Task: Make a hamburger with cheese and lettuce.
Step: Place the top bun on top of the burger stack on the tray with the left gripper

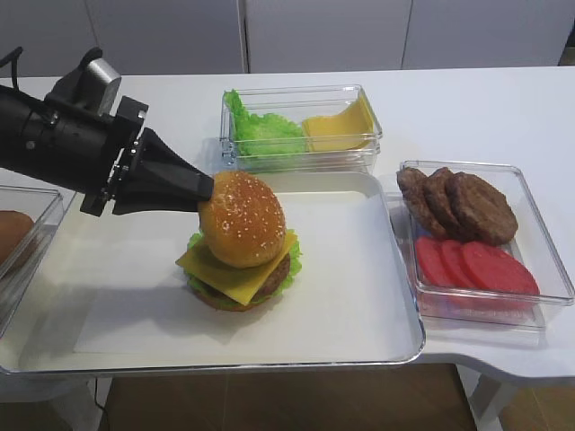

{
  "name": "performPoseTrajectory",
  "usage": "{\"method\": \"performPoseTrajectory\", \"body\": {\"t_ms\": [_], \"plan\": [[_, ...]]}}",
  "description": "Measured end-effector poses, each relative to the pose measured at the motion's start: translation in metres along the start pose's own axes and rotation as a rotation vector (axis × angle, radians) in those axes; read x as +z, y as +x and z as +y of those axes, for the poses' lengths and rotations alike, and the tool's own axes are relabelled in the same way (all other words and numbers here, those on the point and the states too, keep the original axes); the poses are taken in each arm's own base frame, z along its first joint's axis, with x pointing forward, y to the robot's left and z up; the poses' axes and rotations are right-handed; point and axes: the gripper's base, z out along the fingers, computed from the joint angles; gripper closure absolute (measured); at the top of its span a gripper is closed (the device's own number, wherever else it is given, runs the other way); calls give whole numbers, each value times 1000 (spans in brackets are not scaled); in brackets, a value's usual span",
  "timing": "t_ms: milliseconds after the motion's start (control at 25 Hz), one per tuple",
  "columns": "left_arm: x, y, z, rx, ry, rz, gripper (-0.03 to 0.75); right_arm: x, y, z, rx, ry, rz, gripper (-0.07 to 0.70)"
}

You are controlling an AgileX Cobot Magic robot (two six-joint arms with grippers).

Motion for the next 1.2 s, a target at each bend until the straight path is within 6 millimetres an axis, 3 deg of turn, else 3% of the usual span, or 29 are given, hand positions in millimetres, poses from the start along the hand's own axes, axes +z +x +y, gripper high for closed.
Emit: {"method": "performPoseTrajectory", "body": {"t_ms": [1200], "plan": [[0,6,6,15,-69,64,511,0,0,0,2,0,0,342]]}}
